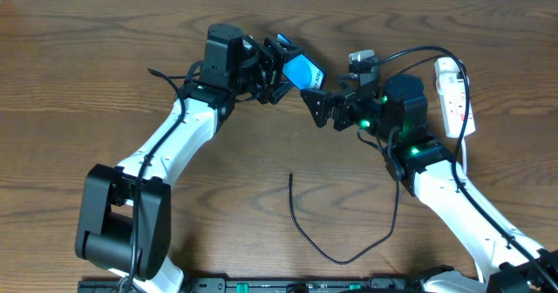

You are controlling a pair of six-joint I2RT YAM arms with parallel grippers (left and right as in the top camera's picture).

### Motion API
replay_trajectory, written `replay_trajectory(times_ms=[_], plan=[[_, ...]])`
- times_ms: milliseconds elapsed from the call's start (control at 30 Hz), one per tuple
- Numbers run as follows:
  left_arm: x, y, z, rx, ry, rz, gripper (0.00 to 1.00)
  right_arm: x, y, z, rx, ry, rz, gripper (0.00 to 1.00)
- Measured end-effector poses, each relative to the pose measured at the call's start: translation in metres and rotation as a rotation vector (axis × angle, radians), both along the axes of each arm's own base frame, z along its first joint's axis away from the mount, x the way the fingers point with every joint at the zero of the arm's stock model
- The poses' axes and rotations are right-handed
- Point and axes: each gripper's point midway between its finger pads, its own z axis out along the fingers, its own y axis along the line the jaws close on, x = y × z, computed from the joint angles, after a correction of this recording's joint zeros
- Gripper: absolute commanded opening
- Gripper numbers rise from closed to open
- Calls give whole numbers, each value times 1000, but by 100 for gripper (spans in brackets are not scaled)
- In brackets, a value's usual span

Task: Plug charger to phone and switch on socket
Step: 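Raise the right arm and move the right gripper toward the phone, then close the right gripper on the phone's right edge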

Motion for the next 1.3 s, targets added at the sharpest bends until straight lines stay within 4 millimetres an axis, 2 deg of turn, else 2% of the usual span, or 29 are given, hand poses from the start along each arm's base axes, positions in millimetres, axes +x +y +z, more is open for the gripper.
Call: replay_trajectory(times_ms=[200, 333, 633, 1300], plan=[[-2, -3, 0, -11, 20, 6, 7, 0, 0, 0, 0, 0, 0, 99], [-7, -12, 0, -14, 26, -12, 8, 0, 0, -1, -1, 1, 0, 99], [-14, -24, 0, -24, 44, -31, 7, 4, 0, -11, -12, 23, -8, 97], [-23, -37, 0, -25, 45, -60, 8, 4, -1, -11, -7, 26, -14, 69]])
